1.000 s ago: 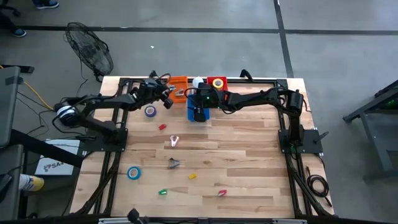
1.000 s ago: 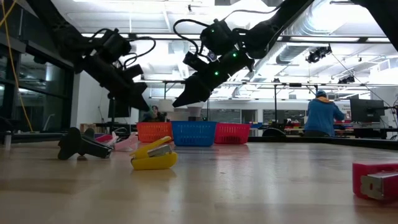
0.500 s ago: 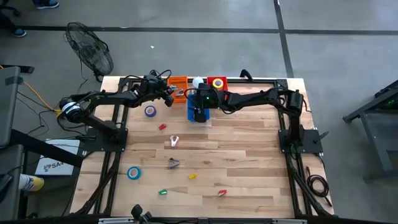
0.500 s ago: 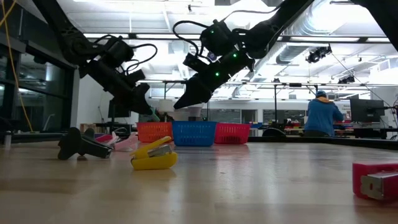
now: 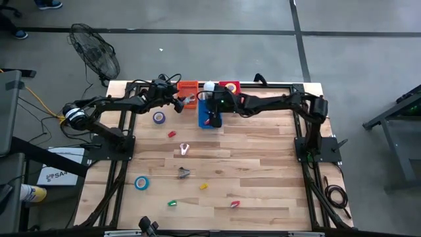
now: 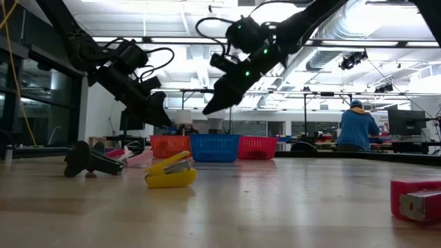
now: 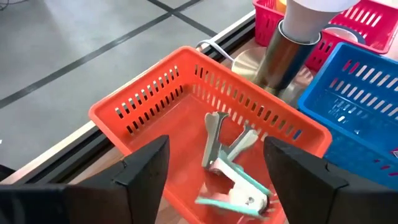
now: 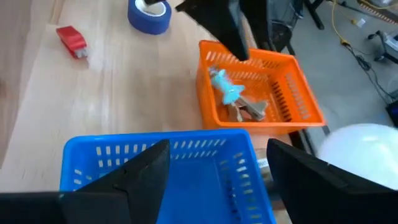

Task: Pick and place Stapler, Stapler remover, tape
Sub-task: Put the bottom red stapler into the blue basket

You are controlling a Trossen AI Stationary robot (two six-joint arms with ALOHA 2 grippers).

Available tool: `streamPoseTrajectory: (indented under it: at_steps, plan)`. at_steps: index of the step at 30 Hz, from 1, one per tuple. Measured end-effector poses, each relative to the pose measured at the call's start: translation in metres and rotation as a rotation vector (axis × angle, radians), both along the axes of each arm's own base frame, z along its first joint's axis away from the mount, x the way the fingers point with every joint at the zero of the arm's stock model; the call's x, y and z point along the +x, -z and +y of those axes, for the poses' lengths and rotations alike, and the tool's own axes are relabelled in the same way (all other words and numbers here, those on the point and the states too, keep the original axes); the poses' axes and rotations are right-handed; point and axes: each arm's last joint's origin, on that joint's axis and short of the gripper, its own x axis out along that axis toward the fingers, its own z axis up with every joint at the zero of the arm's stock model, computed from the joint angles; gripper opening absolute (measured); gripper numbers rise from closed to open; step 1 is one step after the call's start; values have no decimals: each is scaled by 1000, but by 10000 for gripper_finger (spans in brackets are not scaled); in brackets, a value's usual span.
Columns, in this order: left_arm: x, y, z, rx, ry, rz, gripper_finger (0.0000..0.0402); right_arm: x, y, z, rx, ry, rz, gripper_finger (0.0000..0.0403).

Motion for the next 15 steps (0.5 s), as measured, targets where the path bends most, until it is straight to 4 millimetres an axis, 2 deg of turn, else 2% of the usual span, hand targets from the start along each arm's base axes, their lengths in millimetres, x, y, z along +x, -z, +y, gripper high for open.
streamPoseTrajectory:
  at_steps: [6,15]
  plan:
    - [-1,-6,-1,-2,2,1,260,-14,-11,2,9,52,79,259]
    - [-14,-37,-16,-15,83,-12,260,-34,-1,8,88,79,171,259]
